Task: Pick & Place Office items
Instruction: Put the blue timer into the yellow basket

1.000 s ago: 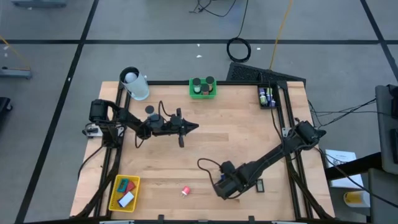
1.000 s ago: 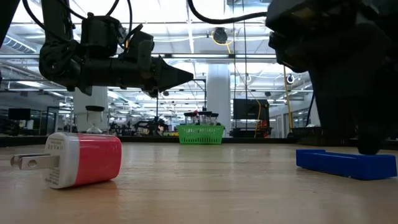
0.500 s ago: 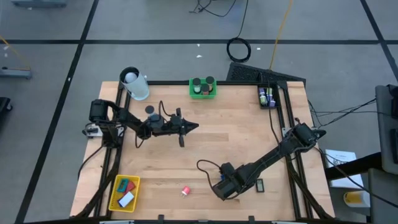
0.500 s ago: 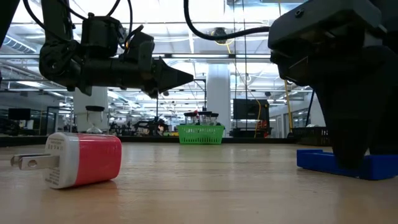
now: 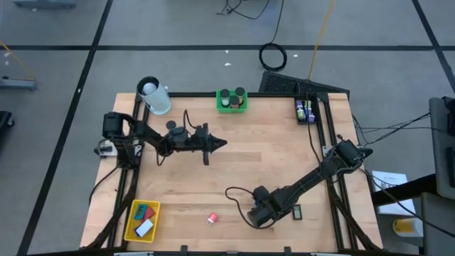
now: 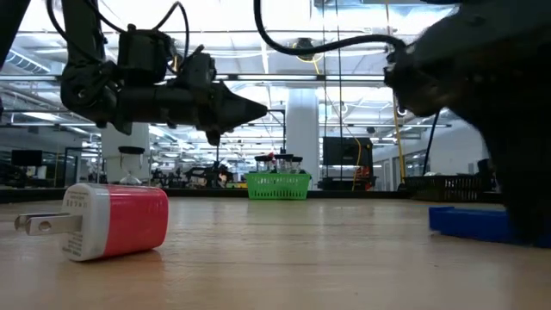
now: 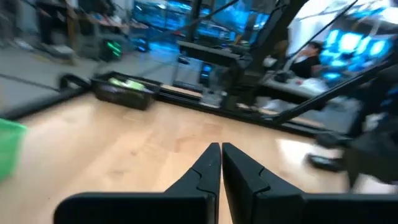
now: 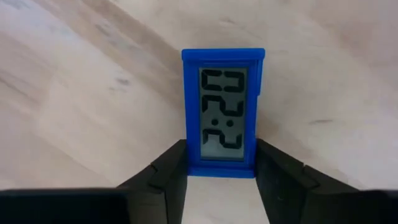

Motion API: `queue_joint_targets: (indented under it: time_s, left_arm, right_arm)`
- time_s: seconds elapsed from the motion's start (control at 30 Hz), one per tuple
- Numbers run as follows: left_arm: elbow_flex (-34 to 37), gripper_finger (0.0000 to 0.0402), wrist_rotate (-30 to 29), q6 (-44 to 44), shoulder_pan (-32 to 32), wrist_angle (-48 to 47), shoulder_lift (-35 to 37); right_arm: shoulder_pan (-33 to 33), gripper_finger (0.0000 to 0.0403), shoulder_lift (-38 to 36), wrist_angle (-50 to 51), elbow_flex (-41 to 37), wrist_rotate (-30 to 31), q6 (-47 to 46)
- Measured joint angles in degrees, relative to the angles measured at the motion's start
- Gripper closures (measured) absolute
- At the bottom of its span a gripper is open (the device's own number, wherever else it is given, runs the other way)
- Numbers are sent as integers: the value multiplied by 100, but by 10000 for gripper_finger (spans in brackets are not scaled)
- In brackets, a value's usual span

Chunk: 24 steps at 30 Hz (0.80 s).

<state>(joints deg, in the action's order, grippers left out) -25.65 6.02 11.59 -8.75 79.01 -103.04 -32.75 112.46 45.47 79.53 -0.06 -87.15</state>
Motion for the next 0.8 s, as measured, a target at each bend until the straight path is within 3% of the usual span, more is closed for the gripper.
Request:
queue_joint_targets:
  time_s: [0.17, 0.3, 0.5, 0.67, 0.8]
  left_arm:
    - [0, 388, 1009, 1304, -461, -58, 0]
    - [0, 353, 1373, 1945, -675, -47, 0]
    - [0, 249, 1360, 2487, -539, 37, 0]
    - [0, 167, 1349, 3784, -422, -478, -2]
    - [-154, 135, 1060, 4268, -247, -1034, -2]
  right_arm:
    - [181, 241, -436, 928, -4, 465, 712]
    - [567, 249, -761, 1350, -127, 1231, 1512]
    - [1409, 249, -1192, 200, -864, 2398, 3133]
    - [1925, 242, -1255, -943, -1170, 2558, 5318]
    - [2165, 247, -1267, -1604, -1168, 2553, 6749]
